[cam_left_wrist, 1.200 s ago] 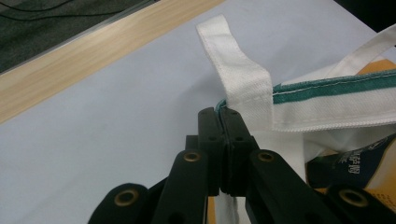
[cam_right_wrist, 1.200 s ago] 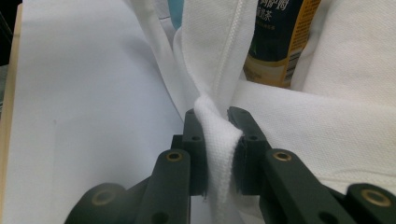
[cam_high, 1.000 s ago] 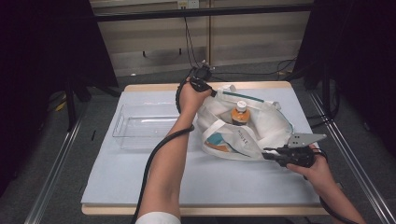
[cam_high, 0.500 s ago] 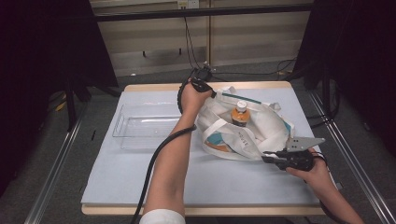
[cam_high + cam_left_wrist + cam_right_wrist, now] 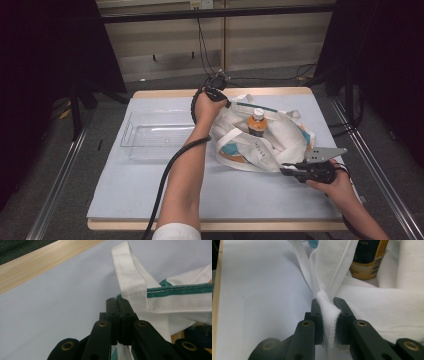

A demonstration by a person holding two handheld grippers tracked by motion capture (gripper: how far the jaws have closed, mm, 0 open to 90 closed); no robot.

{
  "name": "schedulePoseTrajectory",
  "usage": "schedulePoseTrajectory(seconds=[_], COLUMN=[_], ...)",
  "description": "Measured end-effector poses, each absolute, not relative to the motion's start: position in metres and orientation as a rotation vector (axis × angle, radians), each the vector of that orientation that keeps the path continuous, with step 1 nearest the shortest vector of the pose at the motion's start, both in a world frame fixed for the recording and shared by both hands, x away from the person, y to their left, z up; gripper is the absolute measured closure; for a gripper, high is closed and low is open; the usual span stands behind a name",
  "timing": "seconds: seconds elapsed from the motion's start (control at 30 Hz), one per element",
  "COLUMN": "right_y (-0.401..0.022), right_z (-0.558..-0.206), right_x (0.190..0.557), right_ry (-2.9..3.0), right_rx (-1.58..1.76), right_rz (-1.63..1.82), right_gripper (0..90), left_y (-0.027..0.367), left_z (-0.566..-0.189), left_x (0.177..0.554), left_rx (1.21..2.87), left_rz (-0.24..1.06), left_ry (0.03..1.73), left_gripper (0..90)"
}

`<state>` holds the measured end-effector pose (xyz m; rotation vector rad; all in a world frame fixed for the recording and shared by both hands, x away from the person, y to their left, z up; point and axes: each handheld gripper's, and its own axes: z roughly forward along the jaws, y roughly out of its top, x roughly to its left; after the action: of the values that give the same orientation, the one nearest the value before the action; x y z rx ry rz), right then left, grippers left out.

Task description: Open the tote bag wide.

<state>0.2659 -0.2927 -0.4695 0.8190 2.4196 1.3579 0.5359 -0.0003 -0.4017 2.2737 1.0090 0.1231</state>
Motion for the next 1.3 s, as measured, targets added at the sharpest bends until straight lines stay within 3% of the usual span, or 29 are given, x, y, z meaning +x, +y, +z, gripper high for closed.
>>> schedulePoseTrajectory(seconds=[0.9, 1.2, 1.3], right_y=[-0.293, -0.292, -0.292], right_z=[-0.469, -0.466, -0.463], right_x=[0.266, 0.267, 0.267], right_ry=[2.409, 2.397, 2.379], right_rx=[0.837, 0.854, 0.866], right_rz=[1.359, 1.354, 1.359], right_gripper=[77.9, 68.1, 64.3], left_y=[0.004, 0.009, 0.012], left_z=[-0.411, -0.406, -0.405], left_x=[0.536, 0.531, 0.531], left_rx=[2.279, 2.247, 2.252], left_rz=[0.092, 0.090, 0.061], left_ry=[1.016, 0.997, 0.982], left_gripper=[88.3, 84.3, 77.5])
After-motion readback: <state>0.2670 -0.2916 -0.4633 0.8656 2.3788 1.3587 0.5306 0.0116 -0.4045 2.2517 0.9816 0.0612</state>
